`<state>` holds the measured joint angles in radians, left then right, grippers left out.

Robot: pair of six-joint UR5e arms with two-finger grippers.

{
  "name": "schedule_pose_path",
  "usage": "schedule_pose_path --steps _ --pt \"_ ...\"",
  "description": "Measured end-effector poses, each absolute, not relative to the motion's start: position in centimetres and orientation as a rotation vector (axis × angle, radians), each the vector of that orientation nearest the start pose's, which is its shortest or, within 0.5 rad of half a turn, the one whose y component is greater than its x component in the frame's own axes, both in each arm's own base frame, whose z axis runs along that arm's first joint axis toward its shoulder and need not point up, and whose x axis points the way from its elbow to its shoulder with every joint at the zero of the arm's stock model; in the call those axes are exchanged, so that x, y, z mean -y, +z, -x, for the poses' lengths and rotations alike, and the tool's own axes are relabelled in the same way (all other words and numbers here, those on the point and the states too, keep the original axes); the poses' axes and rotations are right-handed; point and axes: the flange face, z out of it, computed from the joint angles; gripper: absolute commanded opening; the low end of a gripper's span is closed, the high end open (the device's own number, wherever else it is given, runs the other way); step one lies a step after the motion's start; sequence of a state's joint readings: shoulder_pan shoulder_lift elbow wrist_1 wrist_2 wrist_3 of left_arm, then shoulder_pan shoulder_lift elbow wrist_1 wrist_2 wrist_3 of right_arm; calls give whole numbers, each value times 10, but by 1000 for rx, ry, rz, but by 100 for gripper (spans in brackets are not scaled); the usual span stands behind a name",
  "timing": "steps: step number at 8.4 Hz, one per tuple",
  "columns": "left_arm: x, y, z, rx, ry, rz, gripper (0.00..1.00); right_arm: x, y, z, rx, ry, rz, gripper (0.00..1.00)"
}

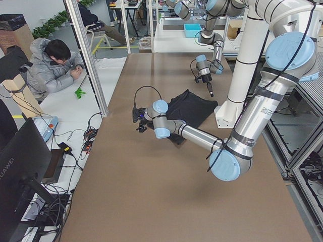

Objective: Fold clothes
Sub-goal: 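Drag the grasped corner toward the robot with the right gripper, turning the shirt, then release the corner and withdraw the right gripper while the left gripper approaches the shirt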

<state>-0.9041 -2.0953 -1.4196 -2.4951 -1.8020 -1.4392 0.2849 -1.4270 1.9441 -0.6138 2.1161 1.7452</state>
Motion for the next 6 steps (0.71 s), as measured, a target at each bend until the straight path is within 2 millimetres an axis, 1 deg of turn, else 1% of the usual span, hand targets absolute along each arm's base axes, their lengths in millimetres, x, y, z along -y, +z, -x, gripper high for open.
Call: schedule_pose_path --steps 1,4,5,6 --pt "617 317 -346 -1235 -508 -472 100 229 299 447 1447 -11 341 95" --pt "613 313 -348 -1245 -499 -457 100 267 312 423 1432 68 289 95" --pt "607 313 -352 -1244 -489 -430 100 282 315 414 1428 101 266 95" --pt "594 318 -361 -1238 -474 -396 100 299 318 403 1423 139 239 95"
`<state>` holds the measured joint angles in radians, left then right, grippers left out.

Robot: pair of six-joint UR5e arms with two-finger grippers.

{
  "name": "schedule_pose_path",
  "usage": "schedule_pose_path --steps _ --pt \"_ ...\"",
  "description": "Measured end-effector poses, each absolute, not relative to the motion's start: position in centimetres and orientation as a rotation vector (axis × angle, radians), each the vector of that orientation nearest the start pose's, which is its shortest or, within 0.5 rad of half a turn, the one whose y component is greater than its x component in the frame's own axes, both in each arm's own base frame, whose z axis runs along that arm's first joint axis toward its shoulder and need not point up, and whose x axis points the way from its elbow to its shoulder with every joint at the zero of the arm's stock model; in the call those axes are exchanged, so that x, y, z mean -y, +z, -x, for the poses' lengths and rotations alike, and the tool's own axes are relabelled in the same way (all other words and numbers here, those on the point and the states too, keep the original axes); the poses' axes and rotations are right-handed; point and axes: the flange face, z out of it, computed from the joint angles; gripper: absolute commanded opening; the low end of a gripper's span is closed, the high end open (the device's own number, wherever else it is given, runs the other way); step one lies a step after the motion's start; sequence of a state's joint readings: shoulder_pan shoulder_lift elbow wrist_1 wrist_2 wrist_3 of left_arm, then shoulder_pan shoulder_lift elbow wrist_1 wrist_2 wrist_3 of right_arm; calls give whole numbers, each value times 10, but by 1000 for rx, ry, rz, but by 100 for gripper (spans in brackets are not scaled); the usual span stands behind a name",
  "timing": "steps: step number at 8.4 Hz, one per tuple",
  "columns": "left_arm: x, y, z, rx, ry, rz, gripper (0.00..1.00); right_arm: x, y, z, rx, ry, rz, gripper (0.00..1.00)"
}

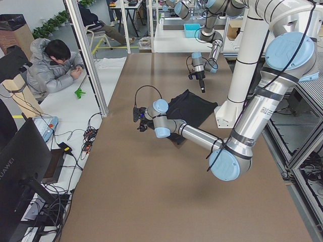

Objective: Fold clothes
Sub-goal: 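Release the corner and withdraw the right gripper while the left gripper approaches the shirt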

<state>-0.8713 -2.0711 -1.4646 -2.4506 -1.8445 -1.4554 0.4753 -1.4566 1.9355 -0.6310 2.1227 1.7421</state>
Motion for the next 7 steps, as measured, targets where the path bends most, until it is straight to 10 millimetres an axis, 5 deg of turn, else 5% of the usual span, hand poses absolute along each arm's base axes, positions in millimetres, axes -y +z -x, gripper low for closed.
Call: schedule_pose_path --steps 2,7 --pt "555 333 -374 -1238 -455 -331 100 329 323 382 1412 197 178 95" --pt "447 381 -367 -1225 -451 -234 100 384 319 323 1432 218 -37 95"
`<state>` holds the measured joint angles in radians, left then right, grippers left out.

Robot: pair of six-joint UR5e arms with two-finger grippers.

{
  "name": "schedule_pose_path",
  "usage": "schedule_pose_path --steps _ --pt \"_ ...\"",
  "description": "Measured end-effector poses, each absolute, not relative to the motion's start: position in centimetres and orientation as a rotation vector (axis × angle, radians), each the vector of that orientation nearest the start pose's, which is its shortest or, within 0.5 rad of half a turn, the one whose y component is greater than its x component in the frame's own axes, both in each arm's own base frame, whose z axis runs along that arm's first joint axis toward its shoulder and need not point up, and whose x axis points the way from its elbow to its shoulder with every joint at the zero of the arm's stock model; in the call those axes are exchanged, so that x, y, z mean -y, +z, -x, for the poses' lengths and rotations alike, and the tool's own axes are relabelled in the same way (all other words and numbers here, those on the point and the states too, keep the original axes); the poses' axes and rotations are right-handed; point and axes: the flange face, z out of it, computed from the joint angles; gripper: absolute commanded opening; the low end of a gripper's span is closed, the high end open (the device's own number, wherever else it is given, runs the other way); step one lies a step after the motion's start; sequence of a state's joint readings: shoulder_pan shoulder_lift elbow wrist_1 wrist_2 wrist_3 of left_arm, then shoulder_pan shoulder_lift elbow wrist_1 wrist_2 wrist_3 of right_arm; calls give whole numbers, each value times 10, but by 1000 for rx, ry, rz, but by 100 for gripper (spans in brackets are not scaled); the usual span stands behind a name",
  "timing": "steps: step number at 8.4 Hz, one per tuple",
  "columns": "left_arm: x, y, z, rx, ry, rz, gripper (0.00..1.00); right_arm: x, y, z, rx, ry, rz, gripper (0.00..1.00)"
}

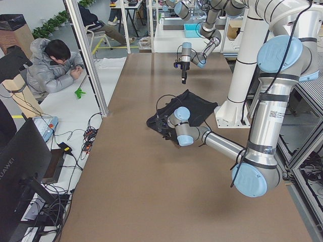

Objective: Fold clothes
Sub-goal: 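Release the corner and withdraw the right gripper while the left gripper approaches the shirt, then grasp the shirt corner with the left gripper and swing it away from the robot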

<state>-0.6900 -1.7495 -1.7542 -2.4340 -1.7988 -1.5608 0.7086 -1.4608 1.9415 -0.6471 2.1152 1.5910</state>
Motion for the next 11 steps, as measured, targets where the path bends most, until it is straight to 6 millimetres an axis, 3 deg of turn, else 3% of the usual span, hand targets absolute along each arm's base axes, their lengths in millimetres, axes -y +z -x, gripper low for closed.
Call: schedule_pose_path --steps 3,9,11 --pt "409 393 -400 -1198 -441 -245 100 391 319 316 1430 228 -73 95" --pt "385 410 -419 -1170 -398 -218 99 399 321 317 1414 277 -111 95" --pt "382 414 -423 -1163 -389 -214 71 399 321 317 1414 280 -113 95"
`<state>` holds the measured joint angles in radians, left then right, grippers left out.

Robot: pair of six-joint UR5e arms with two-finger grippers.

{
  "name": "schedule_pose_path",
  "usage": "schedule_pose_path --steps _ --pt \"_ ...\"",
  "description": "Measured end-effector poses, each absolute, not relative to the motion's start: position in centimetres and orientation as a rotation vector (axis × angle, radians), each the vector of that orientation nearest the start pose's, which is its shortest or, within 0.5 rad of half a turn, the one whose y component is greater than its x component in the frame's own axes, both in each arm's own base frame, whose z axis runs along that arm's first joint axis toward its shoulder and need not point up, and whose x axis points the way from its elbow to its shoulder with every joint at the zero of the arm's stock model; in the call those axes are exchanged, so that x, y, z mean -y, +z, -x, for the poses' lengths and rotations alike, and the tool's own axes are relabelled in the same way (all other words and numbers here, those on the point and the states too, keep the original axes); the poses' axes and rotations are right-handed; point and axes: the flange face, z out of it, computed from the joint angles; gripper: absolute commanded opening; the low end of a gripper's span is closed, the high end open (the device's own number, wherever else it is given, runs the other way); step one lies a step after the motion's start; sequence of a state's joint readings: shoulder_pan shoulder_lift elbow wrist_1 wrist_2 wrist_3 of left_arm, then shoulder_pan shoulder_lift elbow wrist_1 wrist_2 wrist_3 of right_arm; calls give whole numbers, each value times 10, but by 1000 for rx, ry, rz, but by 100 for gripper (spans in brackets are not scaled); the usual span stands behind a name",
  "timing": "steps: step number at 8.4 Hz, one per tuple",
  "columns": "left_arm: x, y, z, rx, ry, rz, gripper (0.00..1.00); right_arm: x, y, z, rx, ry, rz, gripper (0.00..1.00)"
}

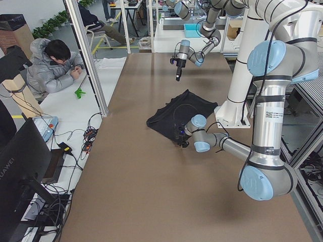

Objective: Fold clothes
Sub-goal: 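Grasp the shirt corner with the left gripper and swing it away from the robot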

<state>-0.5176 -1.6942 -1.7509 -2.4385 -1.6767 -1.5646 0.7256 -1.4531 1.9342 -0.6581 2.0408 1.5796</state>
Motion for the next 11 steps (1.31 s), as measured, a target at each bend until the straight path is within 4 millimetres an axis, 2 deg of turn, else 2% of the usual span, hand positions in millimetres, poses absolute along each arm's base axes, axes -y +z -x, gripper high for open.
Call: schedule_pose_path --steps 1,3,4,11 --pt "382 415 -424 -1160 -389 -213 68 400 320 317 1415 281 -113 95" --pt "383 418 -426 -1155 -388 -211 15 400 320 317 1415 281 -114 95" --pt "383 419 -426 -1153 -389 -211 0 400 320 318 1415 281 -113 95" --pt "383 404 -421 -1178 -406 -229 0 399 323 316 1412 287 -107 95"
